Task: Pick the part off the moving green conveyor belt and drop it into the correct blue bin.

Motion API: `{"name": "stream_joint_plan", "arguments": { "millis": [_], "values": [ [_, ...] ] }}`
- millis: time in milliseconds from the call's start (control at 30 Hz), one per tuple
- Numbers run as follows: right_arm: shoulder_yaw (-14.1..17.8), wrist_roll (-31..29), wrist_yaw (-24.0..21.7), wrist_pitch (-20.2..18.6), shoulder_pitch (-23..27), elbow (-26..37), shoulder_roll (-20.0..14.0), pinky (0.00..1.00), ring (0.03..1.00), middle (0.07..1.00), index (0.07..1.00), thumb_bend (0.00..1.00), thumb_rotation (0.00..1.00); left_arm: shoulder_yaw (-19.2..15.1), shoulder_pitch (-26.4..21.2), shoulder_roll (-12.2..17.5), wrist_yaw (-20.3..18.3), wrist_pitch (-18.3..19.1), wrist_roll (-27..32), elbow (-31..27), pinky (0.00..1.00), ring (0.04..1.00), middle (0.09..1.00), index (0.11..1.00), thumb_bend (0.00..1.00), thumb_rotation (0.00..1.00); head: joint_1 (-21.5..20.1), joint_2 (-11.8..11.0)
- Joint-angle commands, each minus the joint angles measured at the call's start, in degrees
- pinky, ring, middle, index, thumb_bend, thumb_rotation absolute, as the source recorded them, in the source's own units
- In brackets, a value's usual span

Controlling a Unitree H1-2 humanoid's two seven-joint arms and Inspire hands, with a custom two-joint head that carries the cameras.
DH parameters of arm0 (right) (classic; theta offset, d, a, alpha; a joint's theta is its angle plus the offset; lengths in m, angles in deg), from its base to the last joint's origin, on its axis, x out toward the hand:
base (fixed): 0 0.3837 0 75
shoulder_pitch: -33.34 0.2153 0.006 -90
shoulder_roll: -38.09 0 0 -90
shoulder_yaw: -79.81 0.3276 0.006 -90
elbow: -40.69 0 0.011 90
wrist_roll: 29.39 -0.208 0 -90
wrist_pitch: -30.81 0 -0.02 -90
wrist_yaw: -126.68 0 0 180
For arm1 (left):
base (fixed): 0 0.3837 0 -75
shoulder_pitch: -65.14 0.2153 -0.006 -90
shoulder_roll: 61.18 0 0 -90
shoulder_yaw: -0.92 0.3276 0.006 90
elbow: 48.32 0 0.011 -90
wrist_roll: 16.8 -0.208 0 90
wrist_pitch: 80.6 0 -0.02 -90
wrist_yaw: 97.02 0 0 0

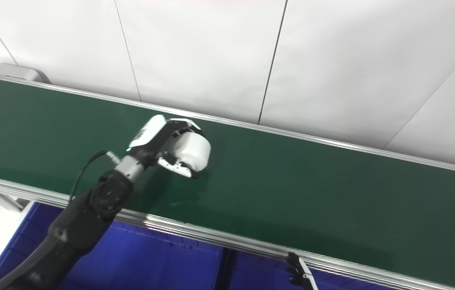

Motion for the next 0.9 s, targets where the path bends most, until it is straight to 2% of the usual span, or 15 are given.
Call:
{"name": "stream_joint_plan", "arguments": {
  "millis": [0, 133, 233, 433, 600, 733, 867],
  "values": [
    [0.54, -0.06, -0.03, 2.78, -0.91, 2.29, -0.76, 0.7, 0.783, 0.845, 0.885, 0.79, 0.34, -1.03, 0.7, 0.86, -0.67, -1.21, 2.1, -3.83, 0.37, 0.395, 0.499, 0.547, 0.49, 0.0, -0.32, 0.51],
    [0.78, -0.42, -0.14, 2.78, -1.54, 3.33, -0.89, 0.72, 0.786, 0.845, 0.882, 0.79, 0.33, -2.52, 4.91, 2.07, -2.96, -0.97, 5.15, -10.15, 0.37, 0.396, 0.495, 0.551, 0.49, 0.0, -0.71, 1.34],
    [1.56, -0.06, -0.76, 2.77, -2.22, 4.12, -0.8, 0.71, 0.781, 0.843, 0.885, 0.79, 0.36, -3.6, 7.65, 2.25, -4.14, -1.42, 7.71, -13.33, 0.39, 0.406, 0.494, 0.546, 0.5, 0.0, -0.88, 1.22],
    [2.33, -0.18, -2.06, 2.78, -3.03, 5.57, -0.96, 0.71, 0.782, 0.842, 0.885, 0.81, 0.39, -4.57, 16.25, 2.75, -5.85, -2.83, 11.9, -19.23, 0.42, 0.426, 0.496, 0.525, 0.5, 0.0, -0.25, 2.4],
    [2.66, -0.41, -2.02, 2.76, -3.68, 6.13, -0.9, 0.71, 0.787, 0.844, 0.885, 0.81, 0.4, -4.91, 22.29, 2.8, -7.07, -3.66, 13.45, -20.74, 0.42, 0.427, 0.49, 0.527, 0.5, 0.0, 0.24, 2.47],
    [2.94, -0.94, -2.23, 2.77, -4.02, 6.59, -0.94, 0.71, 0.782, 0.841, 0.879, 0.81, 0.4, -5.37, 26.52, 3.33, -6.45, -5.05, 9.53, -20.65, 0.45, 0.434, 0.485, 0.524, 0.5, 0.0, 0.56, 2.78],
    [3.32, -1.0, -2.39, 2.76, -3.97, 6.65, -1.01, 0.72, 0.781, 0.838, 0.879, 0.81, 0.41, -4.69, 29.07, 4.25, -8.9, -6.27, 13.36, -19.04, 0.44, 0.438, 0.497, 0.51, 0.5, 0.0, 0.97, 3.23]
  ]
}}
